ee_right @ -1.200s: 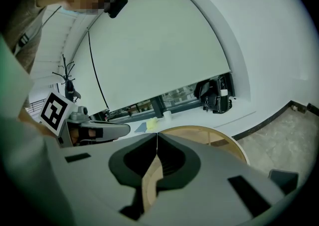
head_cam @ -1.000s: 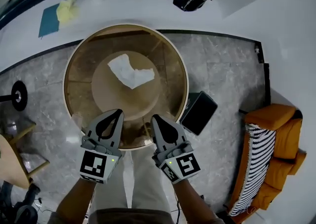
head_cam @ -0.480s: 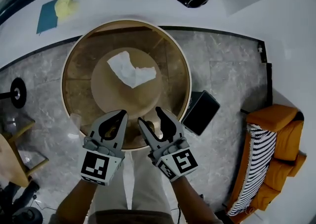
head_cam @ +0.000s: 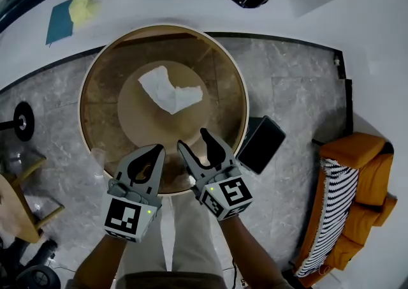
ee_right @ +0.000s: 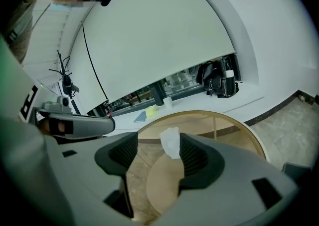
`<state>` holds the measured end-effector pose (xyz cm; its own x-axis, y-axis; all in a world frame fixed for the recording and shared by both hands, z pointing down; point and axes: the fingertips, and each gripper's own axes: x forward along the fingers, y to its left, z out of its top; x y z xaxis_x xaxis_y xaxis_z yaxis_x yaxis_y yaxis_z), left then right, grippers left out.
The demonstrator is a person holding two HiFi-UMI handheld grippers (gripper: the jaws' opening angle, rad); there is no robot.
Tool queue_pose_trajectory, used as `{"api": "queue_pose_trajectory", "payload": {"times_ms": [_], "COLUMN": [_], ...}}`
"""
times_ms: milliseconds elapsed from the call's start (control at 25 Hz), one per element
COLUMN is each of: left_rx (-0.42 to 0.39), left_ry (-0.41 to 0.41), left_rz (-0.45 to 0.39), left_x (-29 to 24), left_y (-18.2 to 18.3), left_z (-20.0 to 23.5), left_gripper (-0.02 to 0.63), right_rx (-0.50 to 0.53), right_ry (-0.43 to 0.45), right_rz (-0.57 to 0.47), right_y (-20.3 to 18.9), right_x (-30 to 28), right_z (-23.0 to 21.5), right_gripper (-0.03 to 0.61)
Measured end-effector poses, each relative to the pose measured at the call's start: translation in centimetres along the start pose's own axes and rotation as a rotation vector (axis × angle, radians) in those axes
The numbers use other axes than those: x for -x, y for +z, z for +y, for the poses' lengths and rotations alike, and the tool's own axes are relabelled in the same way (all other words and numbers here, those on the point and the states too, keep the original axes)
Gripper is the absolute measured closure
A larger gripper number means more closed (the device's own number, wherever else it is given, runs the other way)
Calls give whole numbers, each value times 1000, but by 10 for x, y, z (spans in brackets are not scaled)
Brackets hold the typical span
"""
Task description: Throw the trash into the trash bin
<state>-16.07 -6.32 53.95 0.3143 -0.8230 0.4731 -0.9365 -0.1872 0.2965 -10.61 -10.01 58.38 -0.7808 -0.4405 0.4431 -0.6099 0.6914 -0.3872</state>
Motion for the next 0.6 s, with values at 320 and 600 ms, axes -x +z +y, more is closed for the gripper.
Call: {"api": "queue_pose_trajectory", "payload": {"times_ms": [320, 600], "left_rx": [26, 35], "left_ry": [-4, -17], "left_rz": [17, 32], "left_x": [-2, -4], "left_y": [-4, -9], "left_z": [-1, -3], "left_gripper": [594, 595], "right_rx": [60, 128], "right_ry": [-34, -91], "right_rz": [94, 229], "right_y": [-15, -42], "right_x": [-66, -115], "right_z": [-37, -71], "right_gripper": [308, 290]}}
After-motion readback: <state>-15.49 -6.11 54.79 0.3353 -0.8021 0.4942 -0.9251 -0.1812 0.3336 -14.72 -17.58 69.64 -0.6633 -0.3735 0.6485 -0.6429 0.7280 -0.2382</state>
